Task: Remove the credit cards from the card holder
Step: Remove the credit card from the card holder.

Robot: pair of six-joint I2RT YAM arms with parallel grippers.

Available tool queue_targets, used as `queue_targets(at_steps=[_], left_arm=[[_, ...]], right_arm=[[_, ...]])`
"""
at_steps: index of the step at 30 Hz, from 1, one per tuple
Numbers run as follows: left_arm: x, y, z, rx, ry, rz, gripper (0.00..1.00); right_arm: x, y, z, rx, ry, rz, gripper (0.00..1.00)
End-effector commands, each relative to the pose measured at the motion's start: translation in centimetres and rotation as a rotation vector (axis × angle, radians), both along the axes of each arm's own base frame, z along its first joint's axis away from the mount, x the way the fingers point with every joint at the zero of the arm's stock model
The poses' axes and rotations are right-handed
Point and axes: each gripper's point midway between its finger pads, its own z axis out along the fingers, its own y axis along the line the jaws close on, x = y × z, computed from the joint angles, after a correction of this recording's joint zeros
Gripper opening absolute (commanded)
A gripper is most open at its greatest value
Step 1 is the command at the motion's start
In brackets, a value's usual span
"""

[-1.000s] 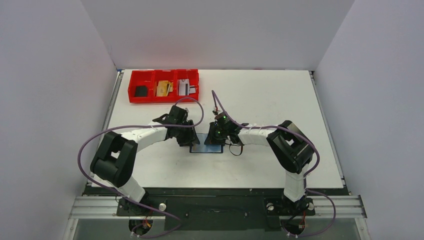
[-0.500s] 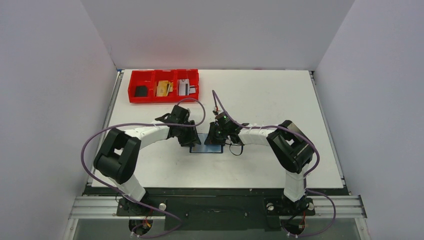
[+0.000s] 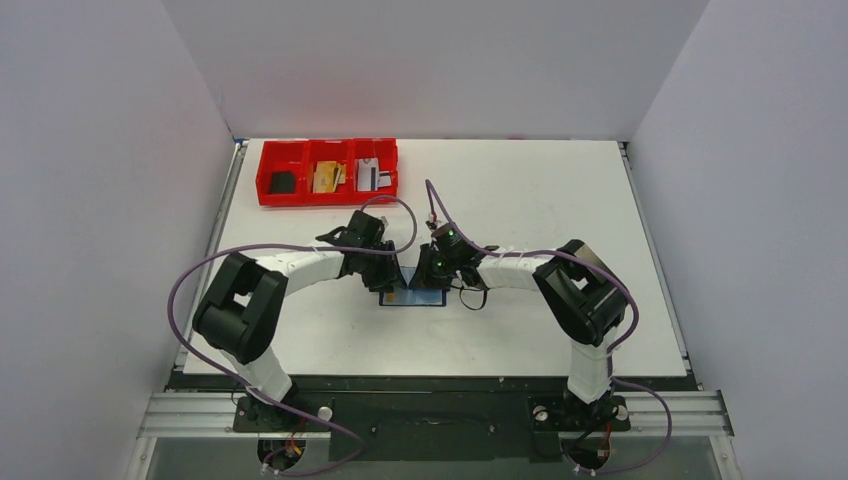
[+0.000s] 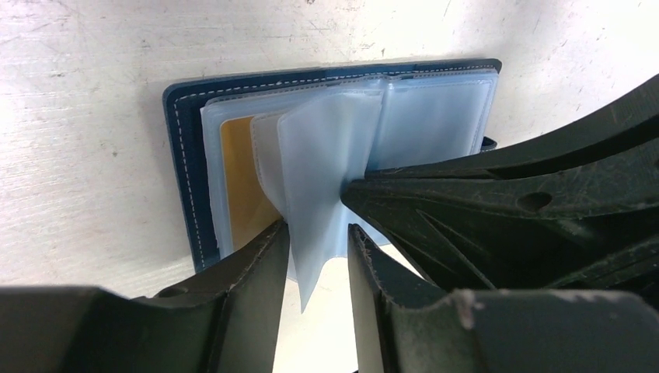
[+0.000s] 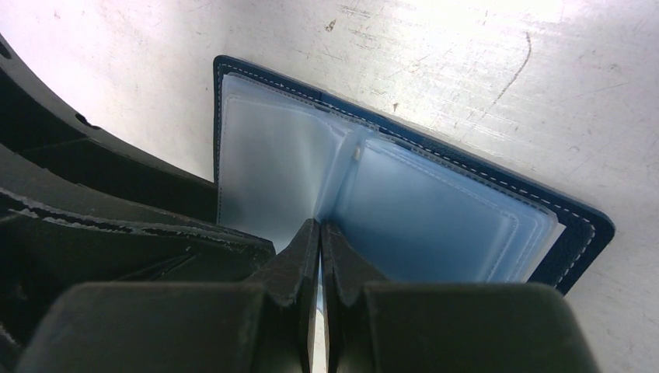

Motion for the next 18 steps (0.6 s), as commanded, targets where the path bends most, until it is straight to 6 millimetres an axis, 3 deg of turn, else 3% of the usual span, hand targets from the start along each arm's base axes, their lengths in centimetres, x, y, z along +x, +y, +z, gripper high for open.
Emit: queue_targets(at_steps=[1,7,11,14,18], left_arm=[[0.9,-1.0,-0.2,-0.024,-0.020,-0.007,0.29],[1.2,-1.4,-0.5,-0.040,-0.009,0.010,0.19],[1.2,-1.2,-0.6,-0.035,-0.004,0.027,0.02],[1.2,-0.5,-0.9,0.001,0.004,0.061,0.00],[1.1,0.3,-1.2,0.037,0.008,0.093,0.00]], right_arm=[[-3.7,-3.8,-6.0,-0.197,0.142,0.007,0.00],[-3.4,-3.5,-5.4,-0.170,0.137,0.005,0.00],[-2.9,-3.2,-4.7,-0.147,0.127,0.001,0.00],[-2.2,-3.0,-3.8,-0.130,0.113,-0.007,0.00],[-1.3,-2.7,-1.5,-0.117,0.075,-0.015,0.20]])
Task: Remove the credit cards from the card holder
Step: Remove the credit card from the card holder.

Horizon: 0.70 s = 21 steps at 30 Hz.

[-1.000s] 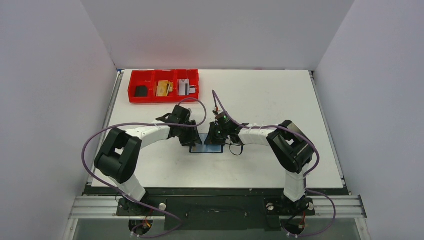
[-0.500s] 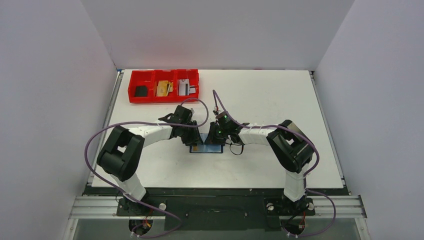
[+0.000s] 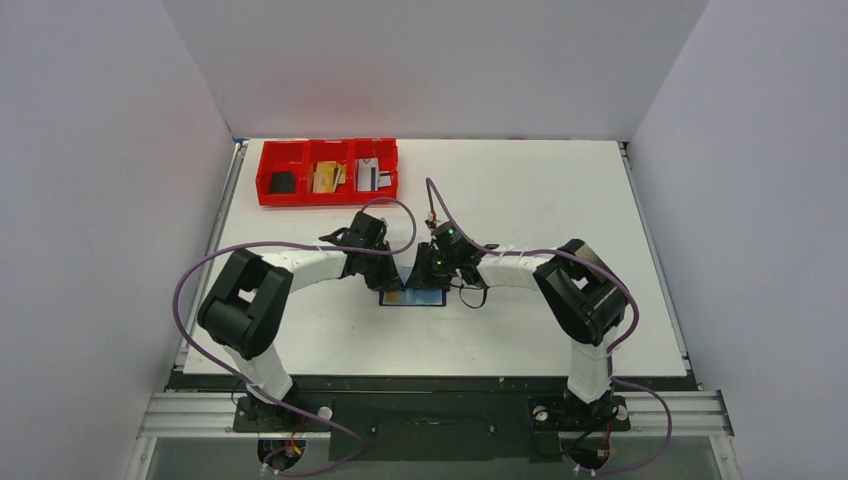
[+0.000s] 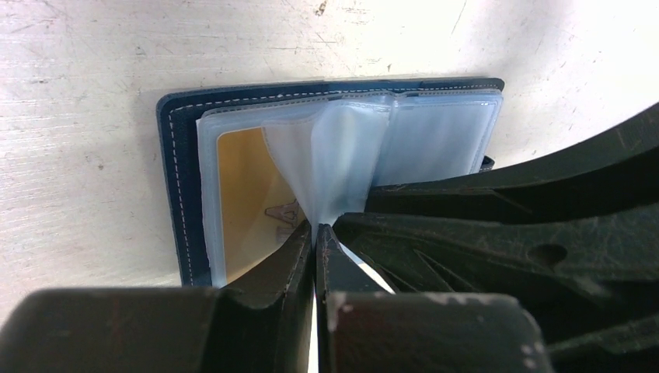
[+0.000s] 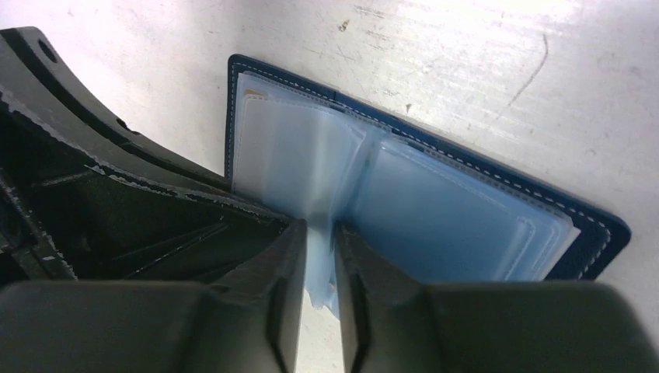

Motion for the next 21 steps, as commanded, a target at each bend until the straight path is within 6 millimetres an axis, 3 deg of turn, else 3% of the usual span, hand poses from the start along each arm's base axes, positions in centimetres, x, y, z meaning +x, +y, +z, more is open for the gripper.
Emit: queue_targets(at_steps=[1,4,11,16,21], left_arm=[[0.7,1.1,-0.4,0.069,-0.022,0.051,0.00],[0.6,1.3,-0.4,0.079,-0.025,0.054,0.00],[0.8,1.5,0.4,0.083,-0.044,0.058,0.00],[1.0,1.4,0.9,0.074,-0.059,0.059,0.00],[1.1,1.1,1.1,0.067,-0.066,0.054,0.00]], right_arm=[[-1.1,-2.6,-1.2,-0.130,0.049,-0.015,0.24],[-0.4,-2.5,1.2,-0.113,0.009,-0.023,0.33],[0.3,-4.9,4.0,-0.177,-0.069,-0.098,0.34],[0.0,-8.0,3.7,-0.293,-0.098,-0.159,0.29],[-0.2,-8.9,2.1,-0.350,-0.076,-0.168,0.20]])
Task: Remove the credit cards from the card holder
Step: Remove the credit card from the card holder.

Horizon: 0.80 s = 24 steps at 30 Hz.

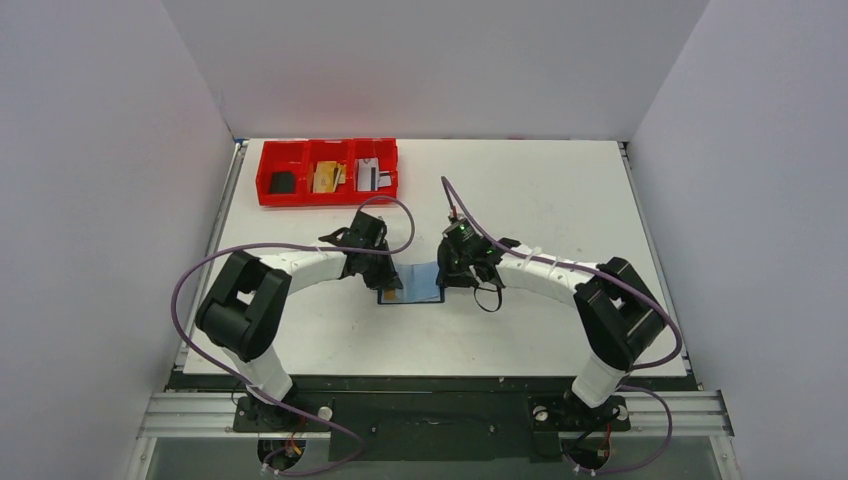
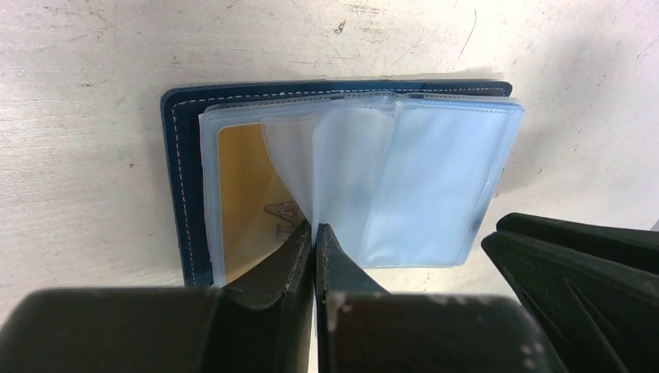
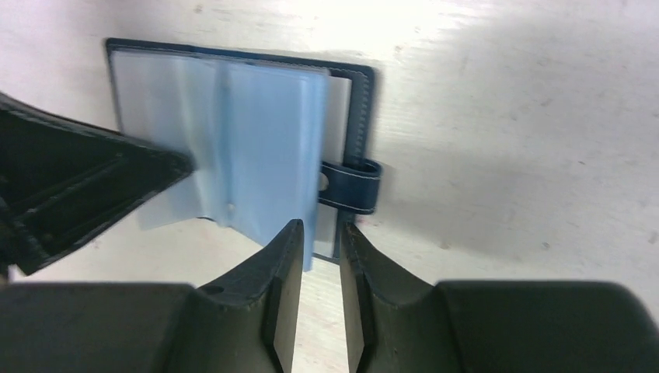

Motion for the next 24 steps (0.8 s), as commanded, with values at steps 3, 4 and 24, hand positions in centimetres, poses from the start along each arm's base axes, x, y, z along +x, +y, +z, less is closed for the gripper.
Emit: queue_targets(at_steps=[3,4,24], left_arm=[[0.6,0.2,1.2,0.021,-0.044,0.002,0.00],[0.6,0.1,1.2,0.019,-0.046,0.000,0.00],[1.8,-4.3,3.6,-0.075,-0.101,-0.089,0.00]], right_arm=[[0.5,-2.5,-2.1,-0.121,-0.008,-0.052,0.15],[0.6,-2.4,-2.4,-0.124,-0.005,-0.052,0.14],[0.6,-0.9,-4.5,-0.101,0.045,-0.021,0.00]])
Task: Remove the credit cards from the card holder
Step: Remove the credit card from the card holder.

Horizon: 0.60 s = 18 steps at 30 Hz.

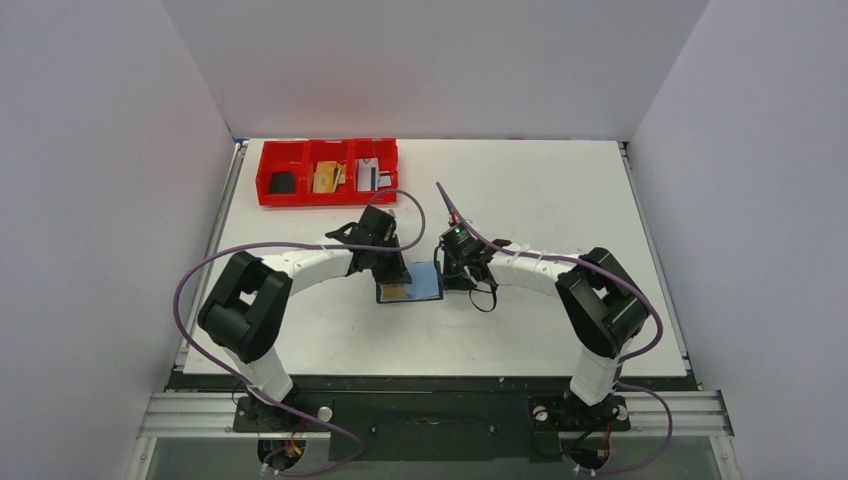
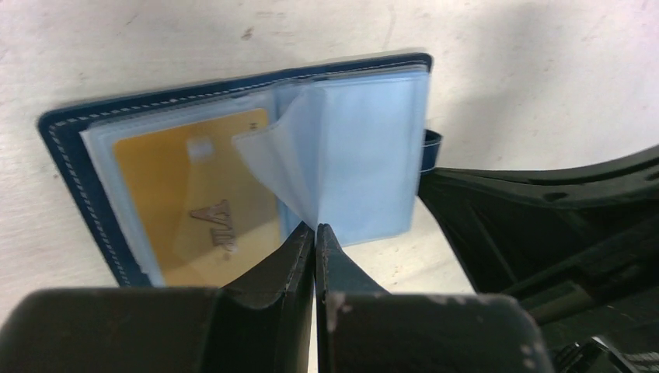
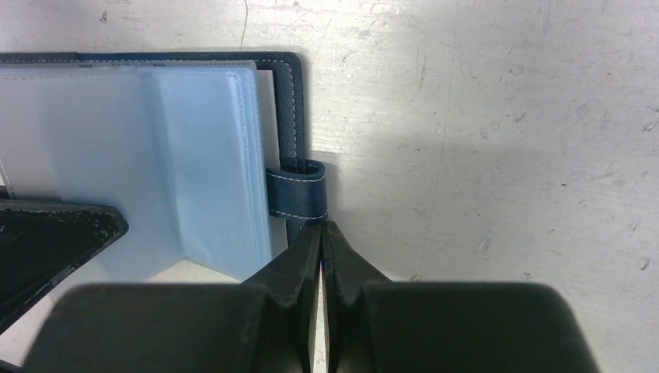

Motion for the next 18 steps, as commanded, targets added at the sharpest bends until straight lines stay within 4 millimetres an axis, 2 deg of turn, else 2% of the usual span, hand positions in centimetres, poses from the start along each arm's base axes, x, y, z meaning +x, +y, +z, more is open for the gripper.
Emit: queue_targets(at_steps=[1,5,10,12,15,18], left_arm=[[1.7,-2.6,2.0,-0.067,-0.067,-0.045,0.00],[2.1,-3.7,1.7,-0.091,-0.063,-0.061,0.00],[2.3,-4.5,1.4,-0.112,-0.060,-0.077,0.10],[2.5,-4.7,1.4,-0.122,-0.066,-0.080,0.15],[2.6,-5.1,1.5,-0.141,-0.078,-0.092,0.29],[2.8,-5.2,1.5,-0.151,-0.089,-0.097,0.36]], right_arm=[[0.3,0.4,-0.9,0.002,0.011,0.011,0.00],[0.2,0.4,-0.9,0.006,0.013,0.015,0.00],[0.2,0.5,-0.8,0.009,0.012,0.018,0.00],[0.2,0.5,-0.7,0.010,0.011,0.019,0.00],[0.2,0.4,-0.5,0.014,0.006,0.017,0.00],[0.2,0.4,0.0,0.021,-0.003,0.016,0.00]])
